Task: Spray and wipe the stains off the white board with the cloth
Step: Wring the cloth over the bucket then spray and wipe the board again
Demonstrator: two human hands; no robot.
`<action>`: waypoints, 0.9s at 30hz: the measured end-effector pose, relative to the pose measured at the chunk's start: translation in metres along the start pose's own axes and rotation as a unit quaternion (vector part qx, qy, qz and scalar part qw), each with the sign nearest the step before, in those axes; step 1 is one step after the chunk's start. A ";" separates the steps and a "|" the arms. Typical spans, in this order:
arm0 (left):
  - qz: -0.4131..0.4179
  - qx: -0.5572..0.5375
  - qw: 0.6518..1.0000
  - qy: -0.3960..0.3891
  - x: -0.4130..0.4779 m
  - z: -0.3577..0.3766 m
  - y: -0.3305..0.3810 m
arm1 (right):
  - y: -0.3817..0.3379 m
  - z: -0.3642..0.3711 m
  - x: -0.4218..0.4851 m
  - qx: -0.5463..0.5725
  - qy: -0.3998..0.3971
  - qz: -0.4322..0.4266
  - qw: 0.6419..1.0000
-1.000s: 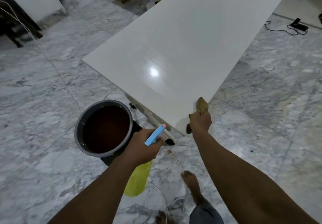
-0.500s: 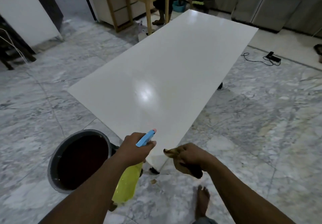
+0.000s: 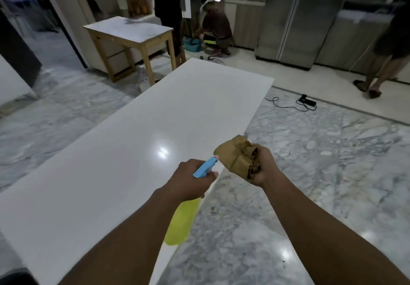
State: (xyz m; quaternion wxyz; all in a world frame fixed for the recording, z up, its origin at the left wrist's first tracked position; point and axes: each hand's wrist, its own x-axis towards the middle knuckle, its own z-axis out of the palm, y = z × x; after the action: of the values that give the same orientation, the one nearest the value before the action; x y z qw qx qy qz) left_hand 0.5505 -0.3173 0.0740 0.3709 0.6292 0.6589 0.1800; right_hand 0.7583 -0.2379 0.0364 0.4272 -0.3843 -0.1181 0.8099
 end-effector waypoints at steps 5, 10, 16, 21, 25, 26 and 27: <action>0.018 0.008 1.000 -0.024 0.076 -0.003 0.036 | -0.056 0.000 0.045 0.013 0.005 -0.015 1.000; 0.023 0.021 0.999 -0.038 0.159 -0.015 0.054 | -0.110 -0.002 0.096 0.002 0.022 -0.028 0.999; 0.031 0.032 0.998 -0.048 0.265 -0.022 0.085 | -0.183 -0.004 0.160 -0.002 0.038 -0.031 0.999; 0.010 0.041 0.997 -0.066 0.357 -0.006 0.116 | -0.245 -0.022 0.217 0.034 0.036 -0.011 0.999; 0.015 0.034 0.997 -0.072 0.445 0.013 0.143 | -0.310 -0.052 0.296 0.025 0.080 -0.030 0.996; 0.009 0.023 0.997 -0.070 0.473 0.021 0.151 | -0.333 -0.063 0.324 0.000 0.101 -0.037 0.994; 0.004 0.015 0.998 -0.064 0.496 0.026 0.158 | -0.350 -0.073 0.347 -0.038 0.142 -0.045 0.988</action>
State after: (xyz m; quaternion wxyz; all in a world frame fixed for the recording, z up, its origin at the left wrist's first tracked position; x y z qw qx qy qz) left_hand 0.7123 0.1765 0.0374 0.4019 0.6475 0.6342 0.1308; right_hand 0.9035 0.2362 -0.0116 0.4607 -0.5056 -0.1038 0.7221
